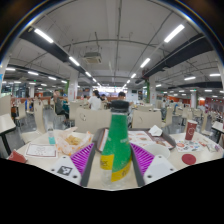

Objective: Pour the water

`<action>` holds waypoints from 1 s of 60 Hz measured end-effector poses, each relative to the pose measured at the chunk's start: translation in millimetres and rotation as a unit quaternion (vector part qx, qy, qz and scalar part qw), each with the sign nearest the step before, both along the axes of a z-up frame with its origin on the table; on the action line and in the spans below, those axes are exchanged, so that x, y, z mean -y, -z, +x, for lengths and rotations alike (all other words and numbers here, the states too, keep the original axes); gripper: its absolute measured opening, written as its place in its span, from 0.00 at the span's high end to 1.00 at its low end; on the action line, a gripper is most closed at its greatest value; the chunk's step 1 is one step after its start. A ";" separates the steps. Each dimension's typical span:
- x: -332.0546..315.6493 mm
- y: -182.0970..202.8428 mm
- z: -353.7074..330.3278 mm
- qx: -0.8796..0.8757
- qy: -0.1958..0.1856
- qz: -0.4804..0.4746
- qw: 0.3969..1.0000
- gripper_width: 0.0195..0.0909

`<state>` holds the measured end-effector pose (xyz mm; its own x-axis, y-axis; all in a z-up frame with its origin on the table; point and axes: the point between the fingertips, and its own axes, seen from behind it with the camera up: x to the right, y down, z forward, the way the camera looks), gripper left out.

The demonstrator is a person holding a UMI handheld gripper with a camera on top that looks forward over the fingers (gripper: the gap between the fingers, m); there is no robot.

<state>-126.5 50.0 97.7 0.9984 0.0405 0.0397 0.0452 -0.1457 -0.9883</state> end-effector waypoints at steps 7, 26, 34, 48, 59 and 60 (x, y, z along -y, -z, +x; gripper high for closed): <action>-10.5 1.4 10.9 0.013 0.021 0.011 1.000 0.62; -17.0 -17.4 -10.6 -0.150 -0.029 0.003 0.988 0.81; -18.7 -67.4 -12.9 -0.441 -0.081 0.019 0.894 0.81; -19.5 -87.9 3.5 -0.792 -0.114 -0.026 0.599 0.81; -6.0 -94.1 16.5 -0.880 -0.097 -0.028 0.464 0.81; -3.6 -93.6 17.2 -0.884 -0.095 -0.029 0.457 0.81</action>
<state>-109.3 53.6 191.3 -0.5536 0.0830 -0.8287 -0.7989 -0.3341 0.5002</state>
